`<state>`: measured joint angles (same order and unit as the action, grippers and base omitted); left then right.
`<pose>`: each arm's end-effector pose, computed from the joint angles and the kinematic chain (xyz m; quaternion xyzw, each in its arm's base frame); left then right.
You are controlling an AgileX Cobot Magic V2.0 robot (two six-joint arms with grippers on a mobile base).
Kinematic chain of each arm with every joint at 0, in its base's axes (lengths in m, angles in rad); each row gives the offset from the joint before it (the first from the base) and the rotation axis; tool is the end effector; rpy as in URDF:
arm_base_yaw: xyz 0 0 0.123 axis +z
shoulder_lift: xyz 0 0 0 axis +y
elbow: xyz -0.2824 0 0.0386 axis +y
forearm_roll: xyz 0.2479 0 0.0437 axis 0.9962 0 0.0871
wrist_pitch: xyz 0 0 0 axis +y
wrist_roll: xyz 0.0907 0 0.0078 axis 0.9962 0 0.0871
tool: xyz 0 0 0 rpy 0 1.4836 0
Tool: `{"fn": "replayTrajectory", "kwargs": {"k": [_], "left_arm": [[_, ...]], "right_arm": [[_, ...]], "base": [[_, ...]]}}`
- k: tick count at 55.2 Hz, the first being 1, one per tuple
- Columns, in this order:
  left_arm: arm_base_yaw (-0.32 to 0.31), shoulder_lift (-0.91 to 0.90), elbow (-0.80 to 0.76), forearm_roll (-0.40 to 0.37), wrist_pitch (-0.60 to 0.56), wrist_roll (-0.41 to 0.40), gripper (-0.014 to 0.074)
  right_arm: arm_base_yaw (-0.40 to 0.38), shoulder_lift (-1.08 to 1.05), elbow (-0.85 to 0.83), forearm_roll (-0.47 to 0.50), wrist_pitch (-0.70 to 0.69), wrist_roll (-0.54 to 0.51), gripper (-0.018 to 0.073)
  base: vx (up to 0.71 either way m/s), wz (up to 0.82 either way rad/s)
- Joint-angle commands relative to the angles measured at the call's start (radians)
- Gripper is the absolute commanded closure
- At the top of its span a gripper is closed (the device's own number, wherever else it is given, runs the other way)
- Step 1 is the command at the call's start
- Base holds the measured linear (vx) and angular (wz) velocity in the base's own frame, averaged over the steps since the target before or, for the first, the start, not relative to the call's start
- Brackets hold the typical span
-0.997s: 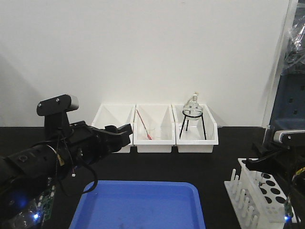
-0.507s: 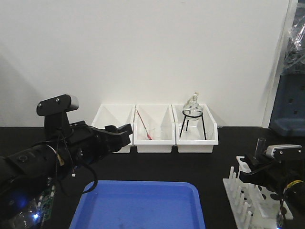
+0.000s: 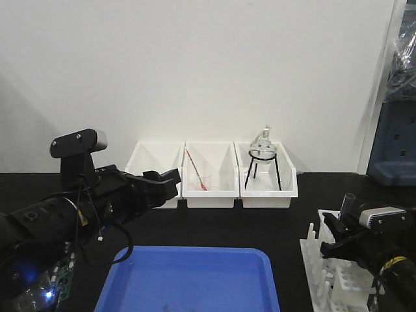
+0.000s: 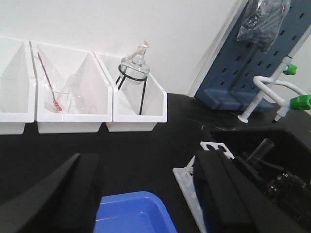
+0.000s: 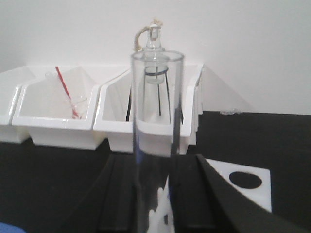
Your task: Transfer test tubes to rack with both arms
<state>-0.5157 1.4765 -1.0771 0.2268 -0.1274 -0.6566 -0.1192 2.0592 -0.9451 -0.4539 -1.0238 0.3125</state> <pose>0.3002 -0.1732 0.3345 0.0415 0.7692 -0.3006 0.5623 0.4007 -0.0137 0.1466 -0.0657 0.7208 0.1196 0.6795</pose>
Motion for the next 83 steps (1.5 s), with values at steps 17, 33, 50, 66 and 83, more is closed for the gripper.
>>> {"fn": "replayTrajectory", "kwargs": {"k": [17,33,50,66,83], "left_arm": [[0.001,-0.036,-0.033,-0.008,-0.075,-0.002,0.0074],[0.001,-0.036,-0.033,-0.008,-0.075,-0.002,0.0074],[0.001,-0.036,-0.033,-0.008,-0.075,-0.002,0.0074],[0.001,-0.036,-0.033,-0.008,-0.075,-0.002,0.0074],[0.001,-0.036,-0.033,-0.008,-0.075,-0.002,0.0074]], "right_arm": [[-0.003,-0.085,-0.024,-0.193,-0.005,0.007,0.0402],[-0.003,-0.113,-0.024,-0.220,0.016,0.090,0.0270],[-0.003,-0.113,-0.024,-0.197,0.034,0.089,0.0022],[-0.003,-0.214,-0.024,-0.198,0.033,0.097,0.0022],[-0.003,-0.549,-0.024,-0.313,0.373,0.307,0.0032]], "base": [[0.00,0.00],[0.00,0.00],[0.00,0.00],[0.00,0.00],[0.00,0.00]]}}
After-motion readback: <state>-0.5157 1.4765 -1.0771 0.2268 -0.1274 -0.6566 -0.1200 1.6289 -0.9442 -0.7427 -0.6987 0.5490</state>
